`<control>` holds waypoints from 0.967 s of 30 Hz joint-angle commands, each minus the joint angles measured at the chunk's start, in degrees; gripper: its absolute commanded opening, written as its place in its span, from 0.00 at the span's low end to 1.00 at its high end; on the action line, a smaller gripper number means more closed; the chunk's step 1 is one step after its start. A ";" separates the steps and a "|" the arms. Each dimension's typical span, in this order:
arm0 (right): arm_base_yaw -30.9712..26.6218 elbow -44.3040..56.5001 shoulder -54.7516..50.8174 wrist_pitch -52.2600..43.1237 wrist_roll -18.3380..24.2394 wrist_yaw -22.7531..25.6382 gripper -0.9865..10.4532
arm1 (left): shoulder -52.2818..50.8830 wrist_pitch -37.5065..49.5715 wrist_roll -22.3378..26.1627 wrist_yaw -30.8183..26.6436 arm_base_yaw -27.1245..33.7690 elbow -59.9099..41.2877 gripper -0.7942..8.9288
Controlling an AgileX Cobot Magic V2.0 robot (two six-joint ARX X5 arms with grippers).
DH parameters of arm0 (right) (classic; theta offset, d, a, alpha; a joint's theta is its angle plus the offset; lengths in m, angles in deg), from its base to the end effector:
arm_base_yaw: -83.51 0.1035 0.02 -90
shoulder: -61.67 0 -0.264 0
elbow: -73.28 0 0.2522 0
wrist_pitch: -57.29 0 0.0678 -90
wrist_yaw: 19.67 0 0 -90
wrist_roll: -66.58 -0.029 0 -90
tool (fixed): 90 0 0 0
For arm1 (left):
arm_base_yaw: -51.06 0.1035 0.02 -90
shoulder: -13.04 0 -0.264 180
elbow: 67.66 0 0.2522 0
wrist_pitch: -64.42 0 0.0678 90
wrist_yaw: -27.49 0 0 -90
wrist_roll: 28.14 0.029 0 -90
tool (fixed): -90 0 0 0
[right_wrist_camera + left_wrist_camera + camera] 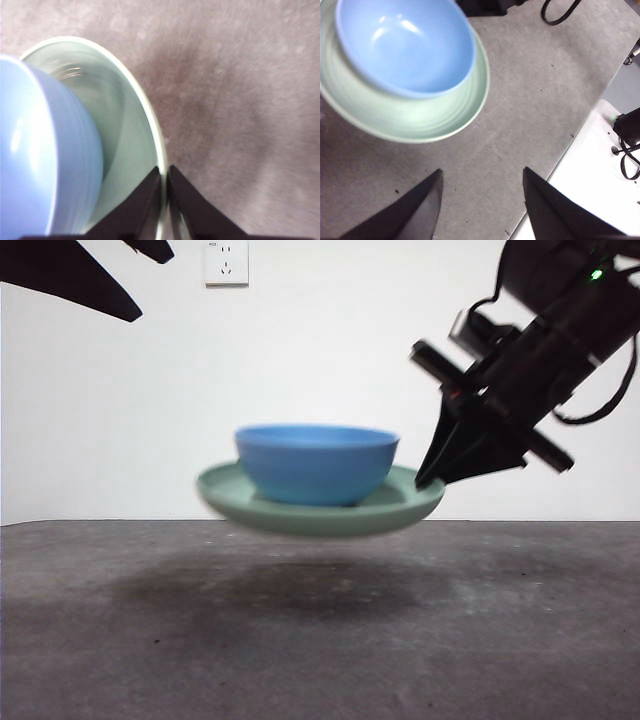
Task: Pick up the blue bowl, put it on the green plate, put it on desk
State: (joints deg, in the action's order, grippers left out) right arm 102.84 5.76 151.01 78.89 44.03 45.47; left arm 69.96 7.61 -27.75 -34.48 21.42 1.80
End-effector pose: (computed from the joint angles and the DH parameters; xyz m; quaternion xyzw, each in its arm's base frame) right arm 0.2974 0.1172 0.2091 0.1858 0.4307 0.2705 0.8407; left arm 0.1575 -0.1053 0.3143 0.0081 0.3752 -0.4480 0.8114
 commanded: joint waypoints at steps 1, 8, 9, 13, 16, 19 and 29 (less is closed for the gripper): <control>1.09 -1.11 2.82 -2.47 -3.04 0.13 0.10 | 0.37 0.59 0.22 0.33 -0.42 0.33 0.35; 2.38 -1.36 8.33 -6.14 -5.51 0.90 0.10 | 0.37 0.59 0.22 0.33 -0.42 0.33 0.35; 2.54 -1.51 9.07 -6.25 -5.66 0.92 0.10 | 0.37 0.61 0.22 0.33 -0.42 0.33 0.35; 2.69 -1.90 11.45 -6.62 -5.77 1.16 0.10 | 0.37 0.57 0.22 0.33 -0.42 0.33 0.35; 2.67 -1.97 12.20 -6.58 -5.75 1.38 0.10 | 0.37 0.57 0.22 0.33 -0.42 0.33 0.35; 2.67 -1.97 12.26 -6.58 -5.70 1.66 0.10 | 0.37 0.59 0.22 0.33 -0.42 0.33 0.35; 2.67 -1.97 12.15 -6.29 -6.03 2.38 0.25 | 0.37 0.44 0.24 0.33 -0.42 0.33 0.35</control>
State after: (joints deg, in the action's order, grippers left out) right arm 105.20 5.09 162.33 72.98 38.96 47.67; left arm 69.96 7.59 -27.75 -34.48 21.42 1.80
